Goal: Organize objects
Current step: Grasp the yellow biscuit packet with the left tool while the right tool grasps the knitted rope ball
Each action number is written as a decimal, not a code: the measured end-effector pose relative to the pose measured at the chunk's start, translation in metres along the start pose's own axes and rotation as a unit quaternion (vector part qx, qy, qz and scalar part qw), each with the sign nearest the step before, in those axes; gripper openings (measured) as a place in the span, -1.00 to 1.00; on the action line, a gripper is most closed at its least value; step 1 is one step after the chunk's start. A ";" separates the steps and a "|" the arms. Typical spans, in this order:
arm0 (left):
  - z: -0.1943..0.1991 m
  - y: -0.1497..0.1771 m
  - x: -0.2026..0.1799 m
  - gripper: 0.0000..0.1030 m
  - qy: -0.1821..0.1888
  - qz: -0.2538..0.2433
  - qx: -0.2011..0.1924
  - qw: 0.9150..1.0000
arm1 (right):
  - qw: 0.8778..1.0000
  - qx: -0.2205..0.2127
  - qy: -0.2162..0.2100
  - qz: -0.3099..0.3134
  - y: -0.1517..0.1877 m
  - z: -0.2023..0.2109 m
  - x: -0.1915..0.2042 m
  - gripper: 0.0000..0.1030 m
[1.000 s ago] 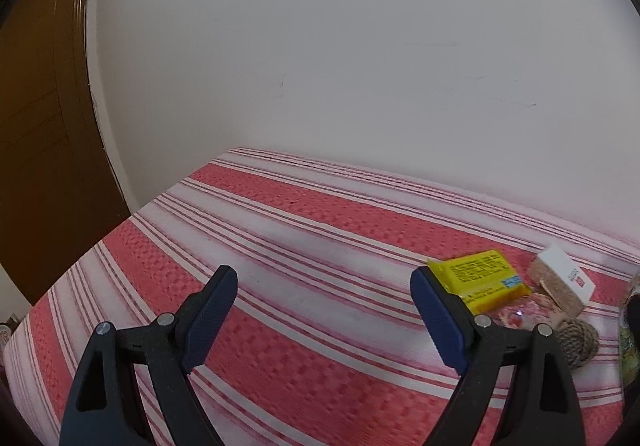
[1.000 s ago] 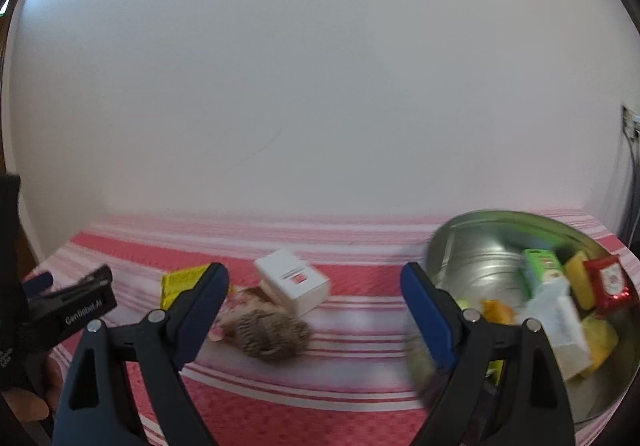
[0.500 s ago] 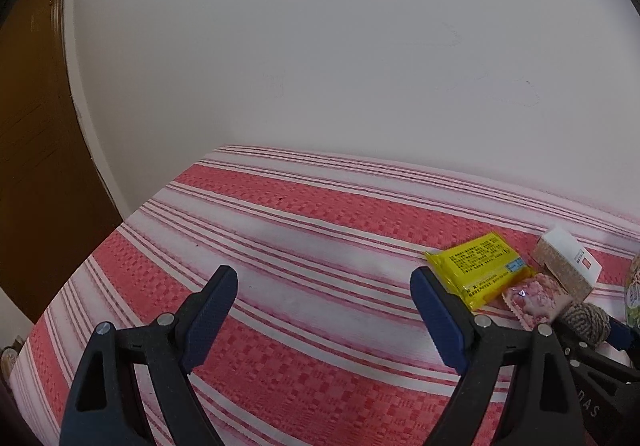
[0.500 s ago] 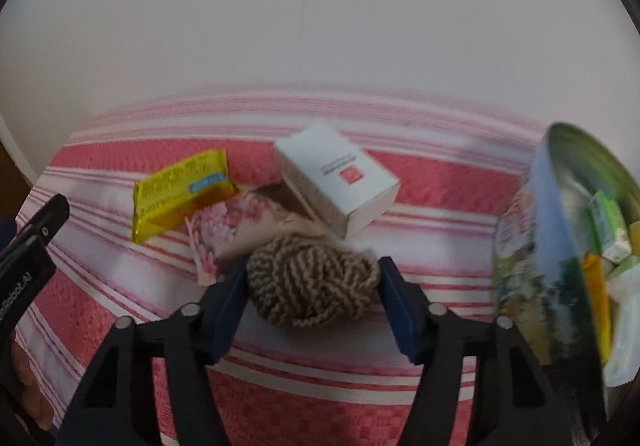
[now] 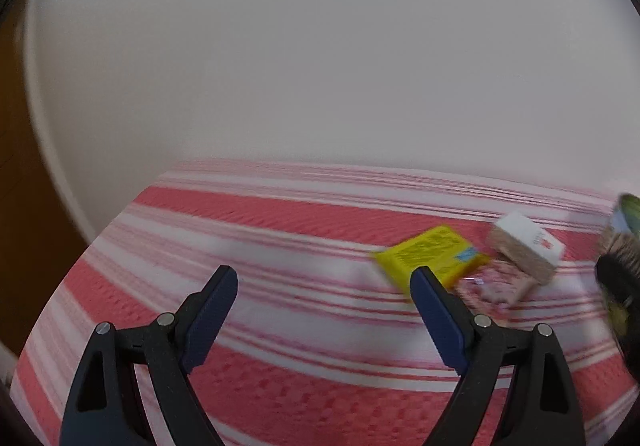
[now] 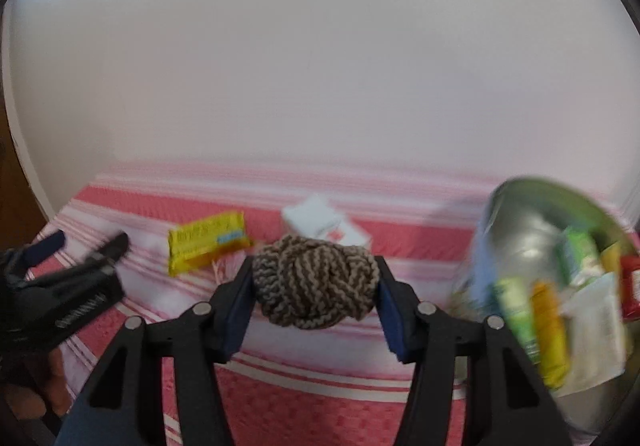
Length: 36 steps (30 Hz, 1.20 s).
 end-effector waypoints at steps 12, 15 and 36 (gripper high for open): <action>-0.051 0.015 -0.077 0.75 0.139 -0.162 0.065 0.975 | 0.998 -0.043 0.035 0.006 -0.013 0.025 -0.046 0.09; -0.067 0.017 -0.077 0.75 0.134 -0.178 0.076 0.972 | 0.999 -0.035 0.031 -0.005 -0.009 0.013 -0.040 0.09; -0.054 0.001 -0.041 0.01 0.087 0.051 0.033 0.994 | 0.999 -0.044 0.029 -0.014 -0.013 0.022 -0.035 0.09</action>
Point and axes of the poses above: each gripper's, at about its wrist camera, not at the fingertips, and z roughly against the way its jaws point, x to its left, y to its underside, the point moved 10 cm from there along -z, roughly the way its jaws point, and after that the axes turned 15 degrees about -x, right-handed, at the moved point
